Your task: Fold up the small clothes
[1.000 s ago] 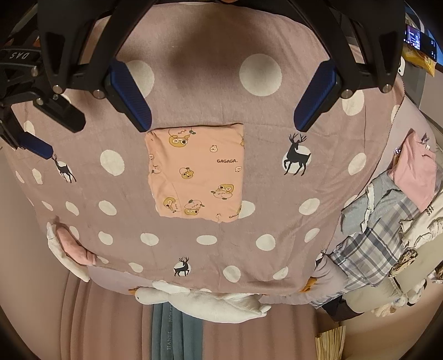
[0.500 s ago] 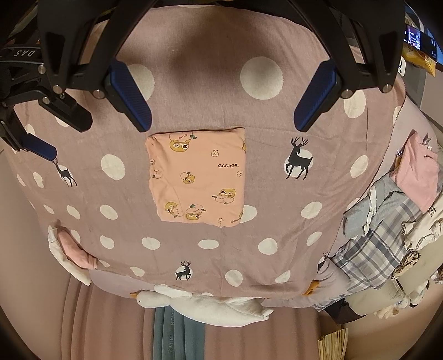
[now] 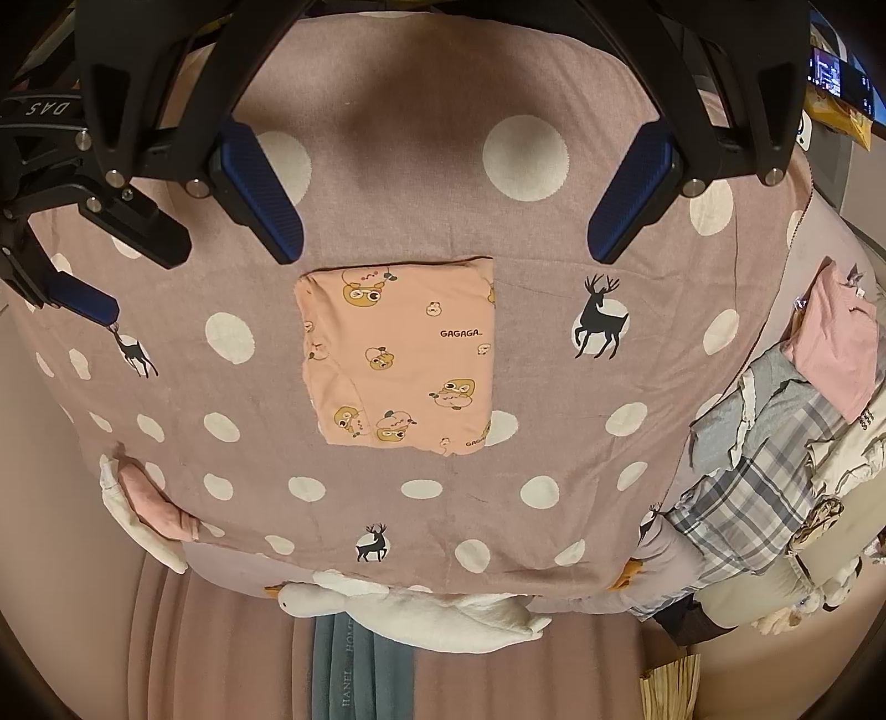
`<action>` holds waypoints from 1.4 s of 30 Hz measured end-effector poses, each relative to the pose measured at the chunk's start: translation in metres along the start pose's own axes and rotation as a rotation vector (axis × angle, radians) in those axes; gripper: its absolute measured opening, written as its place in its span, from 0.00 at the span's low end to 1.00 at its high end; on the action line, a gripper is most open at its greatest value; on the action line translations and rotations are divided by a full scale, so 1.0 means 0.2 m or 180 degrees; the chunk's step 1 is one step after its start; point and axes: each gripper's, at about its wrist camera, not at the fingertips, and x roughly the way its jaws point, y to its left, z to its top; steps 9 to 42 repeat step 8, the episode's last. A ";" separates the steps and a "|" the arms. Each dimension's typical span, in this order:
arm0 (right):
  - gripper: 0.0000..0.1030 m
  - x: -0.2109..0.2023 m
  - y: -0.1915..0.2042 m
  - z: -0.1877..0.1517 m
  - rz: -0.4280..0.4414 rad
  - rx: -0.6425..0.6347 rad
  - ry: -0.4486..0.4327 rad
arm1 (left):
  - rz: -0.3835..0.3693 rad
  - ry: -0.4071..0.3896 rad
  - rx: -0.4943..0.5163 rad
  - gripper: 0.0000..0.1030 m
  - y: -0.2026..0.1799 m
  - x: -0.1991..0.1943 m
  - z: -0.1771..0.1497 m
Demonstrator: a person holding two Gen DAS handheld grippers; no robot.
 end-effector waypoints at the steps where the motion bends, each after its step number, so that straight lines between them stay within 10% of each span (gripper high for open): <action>1: 0.99 0.00 0.01 0.00 0.0000 0.0006 -0.0003 | 0.0000 0.0002 0.0005 1.00 0.00 0.00 0.00; 42: 0.99 -0.01 0.01 -0.01 0.0011 0.0015 -0.0009 | 0.0002 0.0031 -0.0018 1.00 0.01 0.01 0.00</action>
